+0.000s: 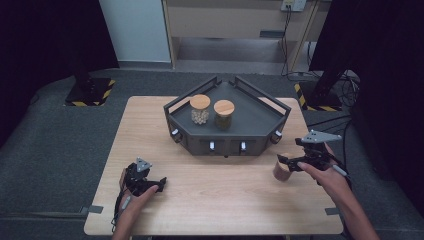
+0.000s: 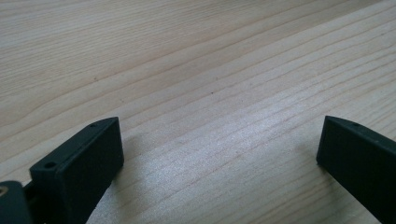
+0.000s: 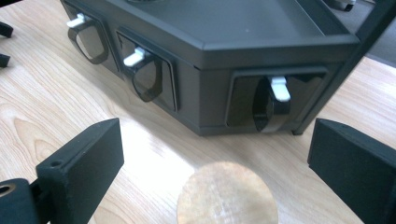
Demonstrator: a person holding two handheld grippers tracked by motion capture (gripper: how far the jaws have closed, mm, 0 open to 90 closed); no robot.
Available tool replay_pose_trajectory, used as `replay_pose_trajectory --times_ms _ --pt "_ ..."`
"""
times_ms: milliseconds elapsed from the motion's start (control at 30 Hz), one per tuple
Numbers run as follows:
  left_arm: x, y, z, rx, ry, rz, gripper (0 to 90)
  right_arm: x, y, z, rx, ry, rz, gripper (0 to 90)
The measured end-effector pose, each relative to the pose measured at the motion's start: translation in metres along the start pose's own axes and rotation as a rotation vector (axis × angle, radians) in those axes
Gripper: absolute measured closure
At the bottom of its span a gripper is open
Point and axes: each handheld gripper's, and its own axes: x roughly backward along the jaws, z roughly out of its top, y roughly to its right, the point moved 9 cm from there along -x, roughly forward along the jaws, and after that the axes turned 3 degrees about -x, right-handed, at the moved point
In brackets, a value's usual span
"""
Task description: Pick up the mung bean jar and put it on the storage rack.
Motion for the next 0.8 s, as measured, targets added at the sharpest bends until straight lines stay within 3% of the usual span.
replay_pose_trajectory --times_ms 367,800 --pt "0.000 0.000 0.000 0.000 0.000 0.000 0.0 0.006 0.005 -0.026 -0.034 -0.014 -0.019 3.6" --pt "0.000 0.000 0.000 0.000 0.000 0.000 0.0 0.007 0.006 -0.044 -0.049 -0.034 -0.030 3.6"
